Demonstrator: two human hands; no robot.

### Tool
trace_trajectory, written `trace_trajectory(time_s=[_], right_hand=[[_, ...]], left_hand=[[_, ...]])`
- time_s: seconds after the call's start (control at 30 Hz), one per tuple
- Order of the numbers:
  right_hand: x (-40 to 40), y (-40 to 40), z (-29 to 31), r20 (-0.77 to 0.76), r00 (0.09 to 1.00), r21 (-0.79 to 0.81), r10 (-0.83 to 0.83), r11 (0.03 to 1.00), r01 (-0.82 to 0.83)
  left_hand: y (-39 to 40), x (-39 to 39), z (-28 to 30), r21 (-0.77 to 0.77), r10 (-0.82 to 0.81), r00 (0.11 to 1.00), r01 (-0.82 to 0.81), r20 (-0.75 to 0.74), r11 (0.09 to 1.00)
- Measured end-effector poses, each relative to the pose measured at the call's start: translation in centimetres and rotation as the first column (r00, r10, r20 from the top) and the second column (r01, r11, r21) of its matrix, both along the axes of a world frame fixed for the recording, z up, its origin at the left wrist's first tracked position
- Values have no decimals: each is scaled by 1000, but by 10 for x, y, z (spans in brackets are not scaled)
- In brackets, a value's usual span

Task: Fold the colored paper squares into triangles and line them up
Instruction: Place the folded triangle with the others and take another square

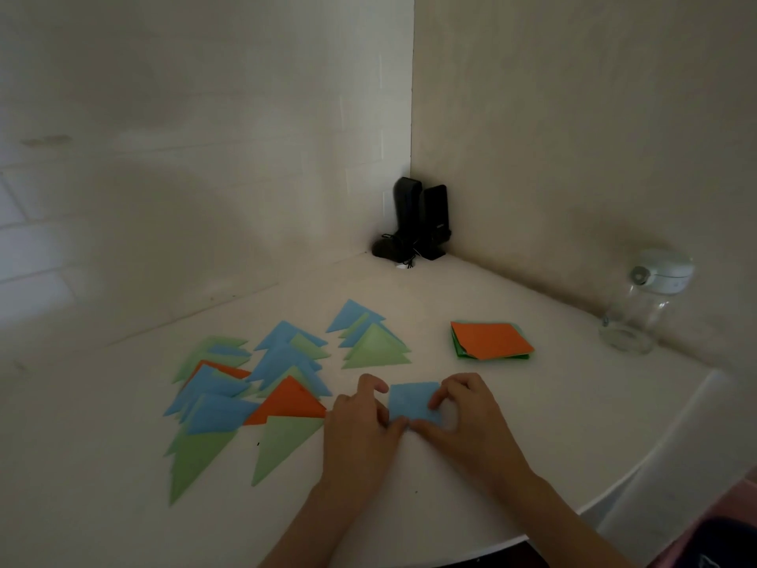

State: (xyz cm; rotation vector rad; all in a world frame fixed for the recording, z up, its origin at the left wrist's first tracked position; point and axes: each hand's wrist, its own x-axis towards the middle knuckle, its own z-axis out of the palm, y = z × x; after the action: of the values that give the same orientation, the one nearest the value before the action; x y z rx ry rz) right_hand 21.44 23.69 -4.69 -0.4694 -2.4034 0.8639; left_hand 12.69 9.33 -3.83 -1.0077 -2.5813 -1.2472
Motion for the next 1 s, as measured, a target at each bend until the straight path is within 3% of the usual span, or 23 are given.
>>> trace_trajectory(time_s=[0.27, 0.47, 0.57, 0.73, 0.83, 1.0], right_hand=[[1, 7, 9, 71, 992, -75, 100, 993, -95], [4, 4, 8, 127, 988, -28, 85, 996, -82], [5, 4, 15, 89, 991, -129, 103, 988, -91], [7, 0, 13, -10, 995, -20, 100, 995, -100], [6, -2, 13, 21, 994, -12, 109, 994, -109], [8, 0, 10, 154, 979, 143, 130, 978, -152]], left_hand=[[-10, -11, -1, 70, -97, 990, 90, 104, 993], [-10, -12, -2, 27, -128, 992, 128, -15, 991], [-9, -17, -3, -11, -161, 986, 161, -52, 987], [-13, -12, 7, -149, -203, 978, 193, -55, 970], [-16, 2, 16, -273, -185, 972, 140, -145, 952], [-18, 16, 11, -327, -144, 927, 25, -346, 945]])
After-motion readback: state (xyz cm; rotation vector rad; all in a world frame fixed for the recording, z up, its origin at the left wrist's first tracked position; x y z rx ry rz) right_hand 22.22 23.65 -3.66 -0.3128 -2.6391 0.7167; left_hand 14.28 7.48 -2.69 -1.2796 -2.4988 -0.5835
